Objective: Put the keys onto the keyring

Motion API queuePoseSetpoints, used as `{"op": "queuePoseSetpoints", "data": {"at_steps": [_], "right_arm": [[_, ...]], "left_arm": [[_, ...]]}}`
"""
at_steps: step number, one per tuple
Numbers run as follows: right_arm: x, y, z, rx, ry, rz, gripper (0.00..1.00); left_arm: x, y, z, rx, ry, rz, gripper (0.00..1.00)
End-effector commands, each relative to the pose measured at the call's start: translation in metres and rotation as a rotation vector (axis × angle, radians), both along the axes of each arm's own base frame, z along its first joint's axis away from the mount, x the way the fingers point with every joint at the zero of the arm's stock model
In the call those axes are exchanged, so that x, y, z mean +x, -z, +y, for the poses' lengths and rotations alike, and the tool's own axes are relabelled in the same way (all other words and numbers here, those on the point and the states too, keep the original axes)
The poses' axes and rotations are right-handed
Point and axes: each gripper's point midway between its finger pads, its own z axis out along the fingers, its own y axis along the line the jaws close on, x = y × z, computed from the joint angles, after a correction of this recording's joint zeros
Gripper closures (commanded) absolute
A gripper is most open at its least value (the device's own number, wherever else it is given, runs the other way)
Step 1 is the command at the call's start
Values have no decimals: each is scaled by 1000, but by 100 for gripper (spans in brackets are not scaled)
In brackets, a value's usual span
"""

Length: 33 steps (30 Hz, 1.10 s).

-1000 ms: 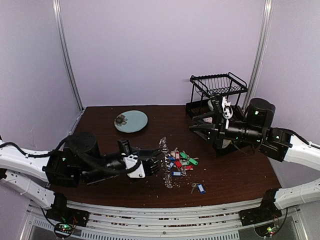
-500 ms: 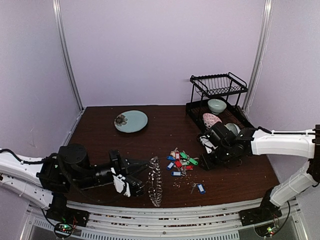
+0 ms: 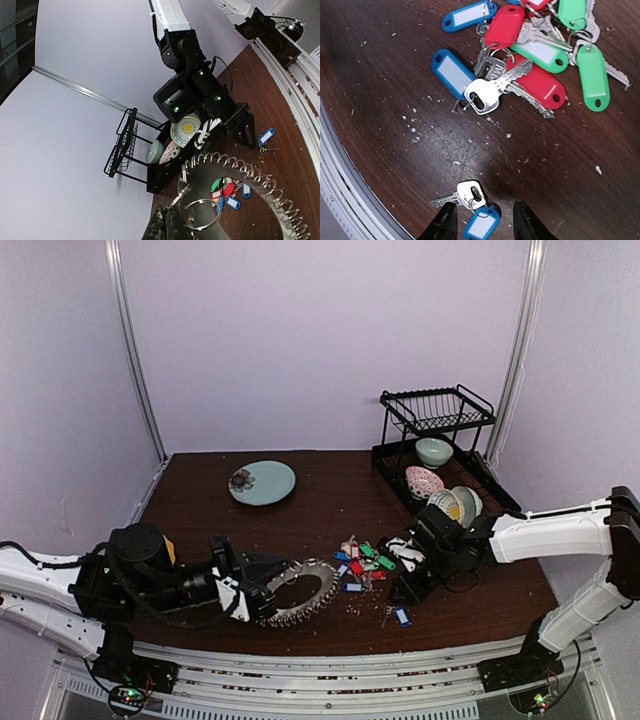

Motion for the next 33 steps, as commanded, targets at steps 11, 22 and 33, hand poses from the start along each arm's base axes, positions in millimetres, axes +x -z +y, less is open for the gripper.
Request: {"op": "queuePoseSetpoints", "data": {"at_steps": [11,22,33], "right_arm": [[-20,28,3,21,-3,132,79],[-12,23,-2,-3,52,109,100],[-14,-73,42,267,-99,30,100]], "left_arm": [[8,-21,-2,-103,-8,22,100],[13,-18,-4,-98,-15,41,100],[39,-18,-24,-153,-114,220,100]]}}
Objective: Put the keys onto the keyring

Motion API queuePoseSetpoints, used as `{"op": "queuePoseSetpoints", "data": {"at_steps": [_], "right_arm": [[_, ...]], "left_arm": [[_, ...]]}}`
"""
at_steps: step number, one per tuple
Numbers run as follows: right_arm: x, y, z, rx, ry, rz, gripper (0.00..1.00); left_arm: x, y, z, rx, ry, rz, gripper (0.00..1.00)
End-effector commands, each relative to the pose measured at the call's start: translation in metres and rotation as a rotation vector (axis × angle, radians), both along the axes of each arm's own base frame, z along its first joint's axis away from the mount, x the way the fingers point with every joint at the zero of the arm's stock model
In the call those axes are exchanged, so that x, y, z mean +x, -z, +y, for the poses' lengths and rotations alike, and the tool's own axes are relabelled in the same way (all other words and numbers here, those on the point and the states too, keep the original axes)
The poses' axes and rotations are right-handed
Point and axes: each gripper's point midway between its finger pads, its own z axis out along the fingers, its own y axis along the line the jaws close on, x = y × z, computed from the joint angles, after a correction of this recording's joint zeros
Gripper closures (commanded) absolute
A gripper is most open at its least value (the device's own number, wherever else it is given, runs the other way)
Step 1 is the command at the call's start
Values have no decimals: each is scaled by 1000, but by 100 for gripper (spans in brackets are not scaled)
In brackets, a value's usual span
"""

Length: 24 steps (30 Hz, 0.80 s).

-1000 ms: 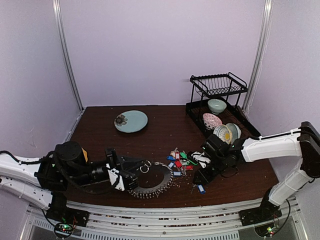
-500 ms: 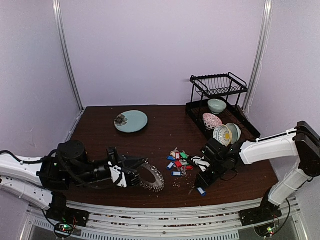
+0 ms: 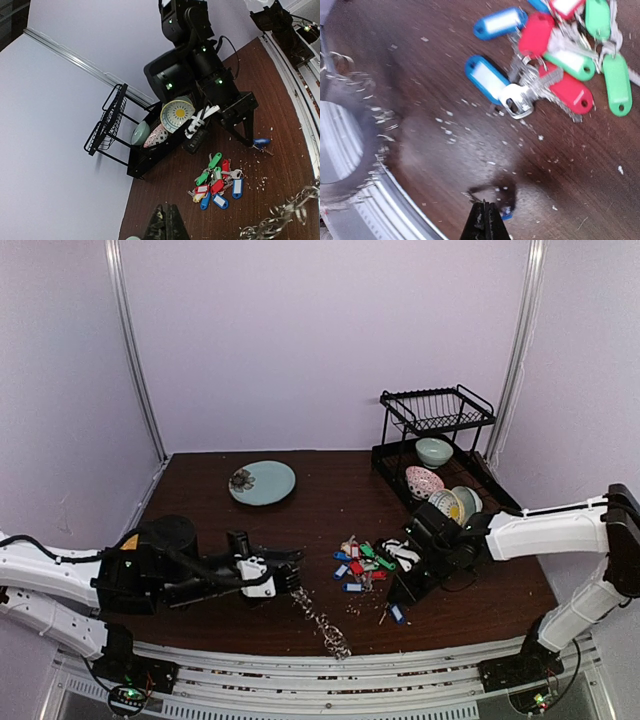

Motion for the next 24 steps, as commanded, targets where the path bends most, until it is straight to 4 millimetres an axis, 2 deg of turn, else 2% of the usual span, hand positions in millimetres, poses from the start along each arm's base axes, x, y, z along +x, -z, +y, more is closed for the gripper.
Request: {"op": "queuePoseSetpoints", "data": {"at_steps": [1,2,4,6,7,9,10,11,13,14,16,19,20,24], "right_arm": [[-9,-87,35,275,-122,-93,100],[-10,-100,36,312,-130,-127,100],[-4,-110,30,310,-93,-190,100],[4,-109,19,268,-47,-238,100],[9,-105,14,241,-11,-255,100],[14,-95,9,204,22,-258,100],[14,-90,9,191,17,-250,100],[14,-86,9,184,13,-247,100],[19,-79,7,155,39,-249,100],[23,-74,5,133,57,-251,100],[27,-65,-1,94,88,-248,100],[24,-54,-3,74,86,-218,100],[22,-52,-3,80,87,-208,100],[18,-45,-9,93,105,-217,100]], "left_arm": [[8,-40,-12,-166,-32,80,100],[8,-39,-15,-170,-31,92,100],[9,-34,-20,-159,-32,110,100],[16,-19,-20,-118,-18,180,100],[24,-5,-17,-80,-7,260,100],[50,21,1,-40,-64,420,100],[55,31,7,-7,-90,453,100],[50,38,8,34,-74,471,100],[26,47,3,79,36,565,100],[11,57,0,109,111,621,92],[-14,92,-3,222,185,662,75],[-51,152,3,499,267,609,62],[-59,167,5,571,295,621,59],[-65,194,3,697,361,622,53]]}}
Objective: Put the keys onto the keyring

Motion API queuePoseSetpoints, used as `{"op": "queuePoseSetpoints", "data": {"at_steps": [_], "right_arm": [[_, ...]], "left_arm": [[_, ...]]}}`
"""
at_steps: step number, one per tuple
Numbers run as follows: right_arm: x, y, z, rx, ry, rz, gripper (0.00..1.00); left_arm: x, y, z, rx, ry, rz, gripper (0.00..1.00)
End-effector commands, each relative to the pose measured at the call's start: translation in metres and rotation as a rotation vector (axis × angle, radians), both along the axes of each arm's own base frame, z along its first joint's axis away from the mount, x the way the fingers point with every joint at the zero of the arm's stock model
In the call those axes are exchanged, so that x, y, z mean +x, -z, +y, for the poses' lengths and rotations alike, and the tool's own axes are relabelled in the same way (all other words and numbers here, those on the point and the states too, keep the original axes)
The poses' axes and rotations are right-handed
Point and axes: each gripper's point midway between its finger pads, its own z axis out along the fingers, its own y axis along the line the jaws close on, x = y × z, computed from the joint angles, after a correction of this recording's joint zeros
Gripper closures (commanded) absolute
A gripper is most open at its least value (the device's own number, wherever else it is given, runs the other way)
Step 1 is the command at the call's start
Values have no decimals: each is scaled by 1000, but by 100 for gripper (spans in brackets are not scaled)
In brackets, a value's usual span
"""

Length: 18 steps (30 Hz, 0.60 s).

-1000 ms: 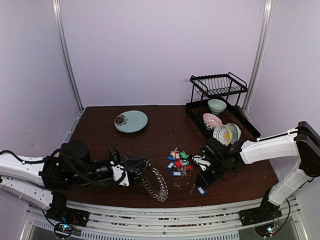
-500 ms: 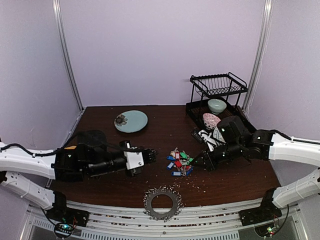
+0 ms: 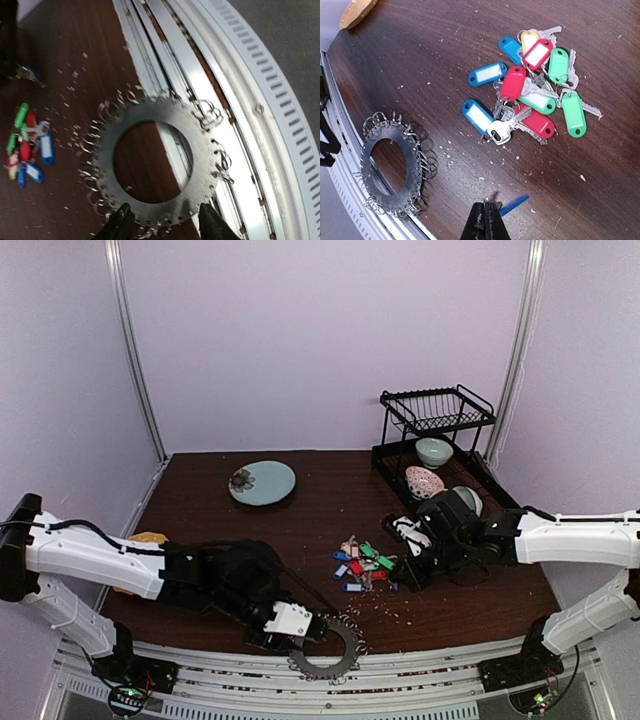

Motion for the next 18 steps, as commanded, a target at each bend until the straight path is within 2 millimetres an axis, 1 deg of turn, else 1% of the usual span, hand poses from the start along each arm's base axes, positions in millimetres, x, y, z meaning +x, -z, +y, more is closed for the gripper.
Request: {"op": "queuePoseSetpoints", "data": {"at_steps": [1,3,6,8,10,12,14,16,18], "right_arm": [[-2,8,-11,5,45,-8,100],[-6,11,-12,15,38,2,100],[-10,18,-16,-2,32,8,100],[-11,19,-18,-10,23,5,100],[-13,19,-17,1,9,5,100],[-14,20,-15,8,1,4,100],[-13,21,-15,5,-3,3,100],[-14,22,-15,4,-7,6,100],[-14,22,-14,7,-9,4,100]], "left_arm": [[-11,24,5,105,153,9,52],[-16,36,2,121,198,27,50],[-39,37,-6,98,307,95,48],[-51,46,-6,120,352,75,48],[-50,58,-6,146,344,70,48],[-48,61,-13,134,321,75,49],[-47,60,-19,115,312,85,52],[-45,62,-21,111,303,70,59],[-34,64,-24,113,258,28,67]]}}
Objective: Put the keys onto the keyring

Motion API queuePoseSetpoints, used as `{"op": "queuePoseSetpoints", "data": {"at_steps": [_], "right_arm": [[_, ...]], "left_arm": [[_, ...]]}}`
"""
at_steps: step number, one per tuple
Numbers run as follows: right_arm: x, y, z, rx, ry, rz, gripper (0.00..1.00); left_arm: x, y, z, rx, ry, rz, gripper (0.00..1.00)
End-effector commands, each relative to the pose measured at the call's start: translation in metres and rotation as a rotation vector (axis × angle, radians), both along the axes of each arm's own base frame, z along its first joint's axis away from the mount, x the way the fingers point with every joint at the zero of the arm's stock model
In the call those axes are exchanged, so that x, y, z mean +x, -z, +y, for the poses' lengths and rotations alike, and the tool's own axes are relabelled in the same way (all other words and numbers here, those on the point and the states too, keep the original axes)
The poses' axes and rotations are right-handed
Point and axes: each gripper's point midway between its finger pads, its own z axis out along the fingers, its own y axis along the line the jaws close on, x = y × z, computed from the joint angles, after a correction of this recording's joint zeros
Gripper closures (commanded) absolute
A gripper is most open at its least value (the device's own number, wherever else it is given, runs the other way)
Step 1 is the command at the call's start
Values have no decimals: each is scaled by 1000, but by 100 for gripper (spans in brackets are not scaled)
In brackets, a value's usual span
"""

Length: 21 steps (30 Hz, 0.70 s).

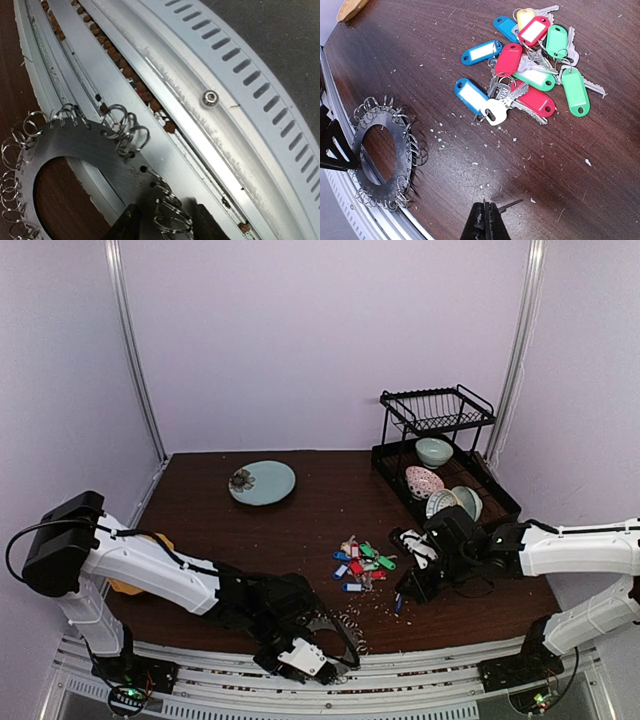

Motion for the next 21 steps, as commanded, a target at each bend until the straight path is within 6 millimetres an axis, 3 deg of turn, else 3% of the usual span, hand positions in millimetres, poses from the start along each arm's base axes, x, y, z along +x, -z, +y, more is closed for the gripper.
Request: {"op": "queuePoseSetpoints", "data": {"at_steps": [1,3,6,10,12,14,18,21], "right_arm": [[0,-1,1,16,-13,-12,100],[0,-2,1,21,-12,-14,100],[1,-5,3,26,-18,-17,100],[2,-9,5,30,-20,-27,100],[3,-10,5,28,-20,-27,100],[3,-9,4,20,-17,-22,100],[2,-11,1,18,-7,-24,100],[4,-15,3,38,-3,-37,100]], "left_arm": [[20,-7,-21,-78,-61,-78,71],[34,-9,-29,-95,-118,-134,79],[72,-17,-36,-129,-277,-224,89],[140,-30,-34,-170,-551,-264,88],[160,-35,-32,-180,-628,-264,87],[158,-41,-31,-195,-608,-238,84],[104,-52,-28,-218,-367,-62,70],[93,-40,-16,-155,-341,-30,66]]}}
